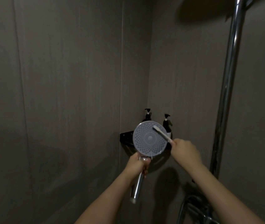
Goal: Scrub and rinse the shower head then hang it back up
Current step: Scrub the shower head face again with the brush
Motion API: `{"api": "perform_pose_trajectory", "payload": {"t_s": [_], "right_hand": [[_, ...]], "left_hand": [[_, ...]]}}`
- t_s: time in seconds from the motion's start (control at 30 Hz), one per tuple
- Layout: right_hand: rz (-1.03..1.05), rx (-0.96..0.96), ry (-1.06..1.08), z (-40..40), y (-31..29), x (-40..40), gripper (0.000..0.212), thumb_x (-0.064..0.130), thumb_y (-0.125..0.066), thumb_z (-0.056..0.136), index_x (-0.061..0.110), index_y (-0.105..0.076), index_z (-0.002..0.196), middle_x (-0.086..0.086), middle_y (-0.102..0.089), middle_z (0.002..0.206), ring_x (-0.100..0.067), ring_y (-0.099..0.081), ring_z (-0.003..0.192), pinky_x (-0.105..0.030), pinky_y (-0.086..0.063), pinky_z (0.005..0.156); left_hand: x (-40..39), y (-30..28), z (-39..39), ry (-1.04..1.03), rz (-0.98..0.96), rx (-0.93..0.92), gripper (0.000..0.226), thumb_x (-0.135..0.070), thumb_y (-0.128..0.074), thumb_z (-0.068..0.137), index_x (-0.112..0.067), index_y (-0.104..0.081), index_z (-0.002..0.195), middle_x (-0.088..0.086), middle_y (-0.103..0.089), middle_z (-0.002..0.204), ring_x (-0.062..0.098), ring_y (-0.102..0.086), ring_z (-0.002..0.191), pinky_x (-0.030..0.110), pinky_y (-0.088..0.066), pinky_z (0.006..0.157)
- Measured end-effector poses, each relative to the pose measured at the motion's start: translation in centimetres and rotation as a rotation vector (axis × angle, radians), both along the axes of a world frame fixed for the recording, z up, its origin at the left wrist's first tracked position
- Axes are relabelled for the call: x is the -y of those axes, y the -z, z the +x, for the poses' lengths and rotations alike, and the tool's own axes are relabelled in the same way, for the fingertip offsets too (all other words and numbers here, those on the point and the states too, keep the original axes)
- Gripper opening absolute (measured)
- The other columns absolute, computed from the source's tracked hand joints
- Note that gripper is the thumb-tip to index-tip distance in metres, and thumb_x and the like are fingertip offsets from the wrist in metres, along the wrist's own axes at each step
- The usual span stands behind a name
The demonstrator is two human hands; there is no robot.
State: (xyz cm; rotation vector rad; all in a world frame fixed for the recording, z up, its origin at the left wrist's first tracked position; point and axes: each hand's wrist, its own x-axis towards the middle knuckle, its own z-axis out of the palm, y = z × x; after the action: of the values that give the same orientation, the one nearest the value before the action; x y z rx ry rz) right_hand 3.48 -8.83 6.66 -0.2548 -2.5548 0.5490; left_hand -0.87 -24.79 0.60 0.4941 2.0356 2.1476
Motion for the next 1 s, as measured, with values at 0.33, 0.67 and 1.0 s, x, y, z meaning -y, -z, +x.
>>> {"api": "perform_pose_trajectory", "payload": {"t_s": [0.33, 0.67, 1.0], "right_hand": [[-0.020, -0.151, 0.149, -0.3, 0.6, -0.3, 0.026, 0.028, -0.034, 0.097, 0.017, -0.053, 0.082, 0.001, -0.052, 0.064, -0.008, -0.040, 0.049, -0.022, -0.025, 0.043], [0.138, -0.194, 0.130, -0.1, 0.5, -0.3, 0.027, 0.031, -0.032, 0.097, 0.016, -0.051, 0.084, -0.002, -0.056, 0.066, -0.017, -0.044, 0.052, -0.026, -0.032, 0.048], [0.115, -0.267, 0.021, 0.1, 0.3, 0.7, 0.026, 0.026, -0.038, 0.096, 0.010, -0.059, 0.090, 0.003, -0.043, 0.054, -0.013, -0.040, 0.044, -0.018, -0.019, 0.040]], "left_hand": [[-0.5, -0.3, -0.2, 0.044, 0.050, 0.065, 0.014, 0.000, -0.047, 0.088, -0.014, -0.048, 0.083, 0.004, -0.045, 0.056, 0.010, -0.042, 0.037, 0.017, -0.036, 0.039], [-0.7, -0.7, -0.5, 0.035, 0.082, 0.065, 0.015, -0.001, -0.048, 0.088, -0.013, -0.048, 0.081, 0.003, -0.045, 0.055, 0.009, -0.042, 0.035, 0.017, -0.037, 0.038], [-1.0, -0.8, -1.0, 0.033, 0.097, 0.075, 0.014, -0.003, -0.050, 0.086, -0.015, -0.051, 0.079, -0.004, -0.049, 0.044, 0.010, -0.044, 0.035, 0.018, -0.038, 0.038]]}}
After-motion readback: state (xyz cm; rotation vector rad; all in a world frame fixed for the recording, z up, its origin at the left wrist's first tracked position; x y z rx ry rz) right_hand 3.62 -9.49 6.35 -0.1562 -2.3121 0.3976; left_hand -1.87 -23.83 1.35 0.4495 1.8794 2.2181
